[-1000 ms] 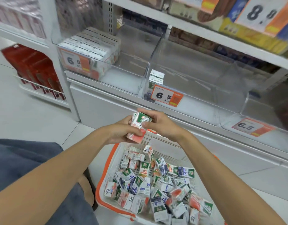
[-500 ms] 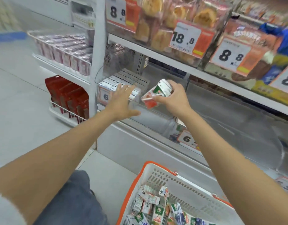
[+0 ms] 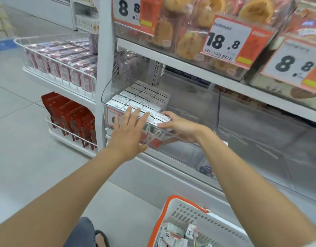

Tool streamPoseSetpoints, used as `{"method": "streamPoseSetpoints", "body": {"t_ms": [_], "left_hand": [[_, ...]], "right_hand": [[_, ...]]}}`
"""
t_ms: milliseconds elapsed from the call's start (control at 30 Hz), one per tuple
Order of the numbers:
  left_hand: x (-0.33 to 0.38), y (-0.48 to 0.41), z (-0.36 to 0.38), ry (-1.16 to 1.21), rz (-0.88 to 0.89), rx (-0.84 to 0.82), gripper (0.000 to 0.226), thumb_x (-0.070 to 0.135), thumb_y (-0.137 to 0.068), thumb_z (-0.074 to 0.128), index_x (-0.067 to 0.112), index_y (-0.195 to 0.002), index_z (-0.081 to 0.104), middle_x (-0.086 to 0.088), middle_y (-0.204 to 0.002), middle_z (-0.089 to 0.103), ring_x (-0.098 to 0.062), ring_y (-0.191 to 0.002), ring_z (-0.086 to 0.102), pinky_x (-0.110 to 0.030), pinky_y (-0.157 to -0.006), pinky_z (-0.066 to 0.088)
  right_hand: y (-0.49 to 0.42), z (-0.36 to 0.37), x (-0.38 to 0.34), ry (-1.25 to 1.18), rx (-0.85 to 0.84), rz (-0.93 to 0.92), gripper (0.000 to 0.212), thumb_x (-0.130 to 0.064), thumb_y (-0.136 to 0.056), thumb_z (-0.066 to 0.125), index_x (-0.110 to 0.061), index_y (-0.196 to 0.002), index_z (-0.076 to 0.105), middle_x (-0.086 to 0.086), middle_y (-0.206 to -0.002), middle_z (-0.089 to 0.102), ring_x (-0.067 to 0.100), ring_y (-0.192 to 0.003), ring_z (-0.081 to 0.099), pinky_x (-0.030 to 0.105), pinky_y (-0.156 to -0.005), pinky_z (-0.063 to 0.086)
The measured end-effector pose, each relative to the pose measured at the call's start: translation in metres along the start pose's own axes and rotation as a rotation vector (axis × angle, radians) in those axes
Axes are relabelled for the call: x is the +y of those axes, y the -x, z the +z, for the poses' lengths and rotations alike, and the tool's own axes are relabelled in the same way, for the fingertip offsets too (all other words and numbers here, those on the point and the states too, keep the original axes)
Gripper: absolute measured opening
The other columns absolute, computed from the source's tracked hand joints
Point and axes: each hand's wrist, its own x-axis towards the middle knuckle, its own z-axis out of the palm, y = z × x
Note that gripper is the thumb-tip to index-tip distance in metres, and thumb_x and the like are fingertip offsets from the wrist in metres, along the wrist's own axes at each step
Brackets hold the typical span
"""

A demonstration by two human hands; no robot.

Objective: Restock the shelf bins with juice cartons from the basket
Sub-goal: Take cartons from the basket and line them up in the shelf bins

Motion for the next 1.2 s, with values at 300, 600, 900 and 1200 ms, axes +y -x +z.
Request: {"method": "streamPoseSetpoints", "body": {"t_ms": [300, 600, 900, 1200], "left_hand": [[0.027, 0.016, -0.02, -0.018, -0.035, 0.168, 0.074, 0.035, -0.088, 0.062, 0.017, -0.15, 0.025, -0.01, -0.157, 0.022, -0.027, -0.146, 0.016, -0.048, -0.116, 0.016], [0.138, 0.098, 0.043, 0.444, -0.047, -0.185, 0.044, 0.026, -0.079, 0.073, 0.015, -0.117, 0.053, -0.007, -0.117, 0.056, -0.027, -0.111, 0.053, -0.039, -0.09, 0.045], [0.176, 0.198, 0.144, 0.565, -0.063, -0.75, 0.053, 0.027, -0.085, 0.072, 0.017, -0.132, 0.048, -0.006, -0.135, 0.048, -0.021, -0.112, 0.055, -0.027, -0.091, 0.042], [0.167, 0.199, 0.165, 0.535, -0.166, -0.86, 0.059, 0.033, -0.09, 0.066, 0.02, -0.141, 0.041, -0.004, -0.137, 0.048, -0.019, -0.114, 0.053, -0.029, -0.093, 0.044]], "right_hand": [[0.043, 0.015, 0.016, 0.374, 0.565, -0.529, 0.032, -0.012, -0.084, 0.068, -0.019, -0.115, 0.066, 0.0, -0.112, 0.057, 0.016, -0.094, 0.059, 0.021, -0.085, 0.044], [0.148, 0.013, 0.188, 0.485, 0.447, -0.339, 0.021, -0.009, -0.082, 0.066, -0.014, -0.102, 0.07, -0.002, -0.092, 0.065, 0.013, -0.071, 0.054, 0.025, -0.071, 0.045], [0.199, 0.052, 0.403, 0.263, 0.061, 0.322, 0.044, -0.04, -0.086, 0.07, -0.012, -0.119, 0.063, -0.001, -0.115, 0.061, 0.019, -0.102, 0.058, 0.028, -0.085, 0.047], [0.168, 0.103, 0.414, 0.193, 0.1, 0.318, 0.023, -0.023, -0.081, 0.075, -0.016, -0.102, 0.069, -0.002, -0.1, 0.064, 0.011, -0.079, 0.057, 0.019, -0.076, 0.046]]}}
